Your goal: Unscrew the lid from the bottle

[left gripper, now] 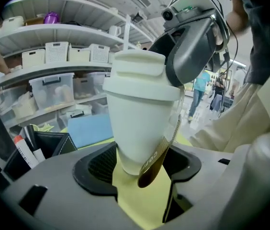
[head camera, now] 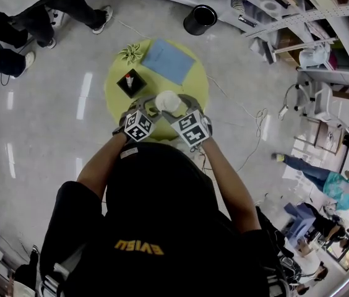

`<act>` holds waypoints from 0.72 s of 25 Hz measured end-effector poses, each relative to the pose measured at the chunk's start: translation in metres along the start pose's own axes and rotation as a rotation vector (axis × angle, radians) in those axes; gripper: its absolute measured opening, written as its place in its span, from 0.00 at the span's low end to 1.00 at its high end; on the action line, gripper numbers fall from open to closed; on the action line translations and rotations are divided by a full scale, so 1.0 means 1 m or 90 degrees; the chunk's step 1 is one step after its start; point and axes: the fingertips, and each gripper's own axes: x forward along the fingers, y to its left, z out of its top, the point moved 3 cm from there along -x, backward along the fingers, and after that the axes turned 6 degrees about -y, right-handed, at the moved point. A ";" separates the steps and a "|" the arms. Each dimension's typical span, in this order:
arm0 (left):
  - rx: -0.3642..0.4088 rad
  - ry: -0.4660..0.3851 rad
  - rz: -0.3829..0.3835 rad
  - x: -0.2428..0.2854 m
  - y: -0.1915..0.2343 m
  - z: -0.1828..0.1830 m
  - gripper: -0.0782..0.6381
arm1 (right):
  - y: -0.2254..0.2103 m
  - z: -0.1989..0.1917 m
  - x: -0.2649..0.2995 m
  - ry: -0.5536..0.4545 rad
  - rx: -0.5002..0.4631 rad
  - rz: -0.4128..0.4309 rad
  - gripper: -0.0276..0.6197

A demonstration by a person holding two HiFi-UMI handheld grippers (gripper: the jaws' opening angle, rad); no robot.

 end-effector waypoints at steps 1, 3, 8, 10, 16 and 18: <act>-0.001 0.000 0.000 0.000 0.000 0.000 0.53 | -0.001 -0.002 0.000 0.009 -0.023 0.012 0.55; -0.004 0.001 0.000 0.001 0.000 0.000 0.52 | -0.004 -0.003 0.000 0.012 -0.043 0.027 0.55; -0.009 0.002 -0.008 0.001 -0.002 -0.001 0.51 | -0.005 0.003 -0.003 0.025 -0.105 0.070 0.55; -0.003 0.004 -0.014 0.001 -0.001 -0.002 0.50 | -0.004 0.002 -0.003 0.043 -0.142 0.094 0.55; 0.012 0.016 -0.031 0.003 0.000 0.000 0.51 | -0.004 0.002 -0.002 0.085 -0.241 0.155 0.55; 0.013 0.016 -0.032 0.002 0.000 0.001 0.51 | -0.005 0.003 -0.002 0.095 -0.251 0.170 0.55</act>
